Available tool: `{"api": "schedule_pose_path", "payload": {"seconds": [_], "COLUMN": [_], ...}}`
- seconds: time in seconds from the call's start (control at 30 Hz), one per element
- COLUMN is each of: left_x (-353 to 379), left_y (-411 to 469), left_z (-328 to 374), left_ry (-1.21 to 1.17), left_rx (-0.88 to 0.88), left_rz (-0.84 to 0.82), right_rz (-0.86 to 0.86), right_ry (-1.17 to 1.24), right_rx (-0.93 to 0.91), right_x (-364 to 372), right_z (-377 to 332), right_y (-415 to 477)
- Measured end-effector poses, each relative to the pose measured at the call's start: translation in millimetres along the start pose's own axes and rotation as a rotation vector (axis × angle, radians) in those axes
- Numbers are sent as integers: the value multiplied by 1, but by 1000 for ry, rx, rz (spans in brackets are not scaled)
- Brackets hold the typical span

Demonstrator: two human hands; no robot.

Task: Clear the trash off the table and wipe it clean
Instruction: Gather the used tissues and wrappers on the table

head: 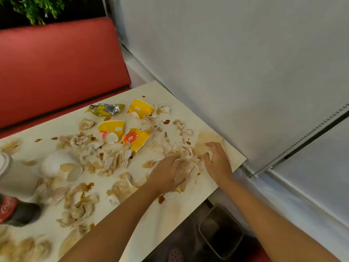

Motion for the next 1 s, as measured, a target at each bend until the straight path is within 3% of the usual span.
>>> {"api": "schedule_pose_path", "payload": {"seconds": [0.27,0.73,1.0], "left_x": [20,-27,-45], "left_y": [2,-16,-24], "left_z": [5,-21,-39], "left_ry": [337,-86,-79], "left_rx": [-130,-236,-316], "left_rz": [-52,-22,-32], "right_rz": [28,-77,-270], "right_ry": [-42,-85,-135], "right_rx": [2,-3,133], "right_x": [-13,-7,15], "right_z": [15,27,15], "right_y": [5,30,47]}}
Point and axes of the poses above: each hand's wrist, its own y-axis towards the middle knuckle, its own x-axis out of the palm, z = x × y, the point moved 4 cm from there along y, towards the middle knuckle, and after that the axes turned 11 degrees about -x, right-handed, at the moved point
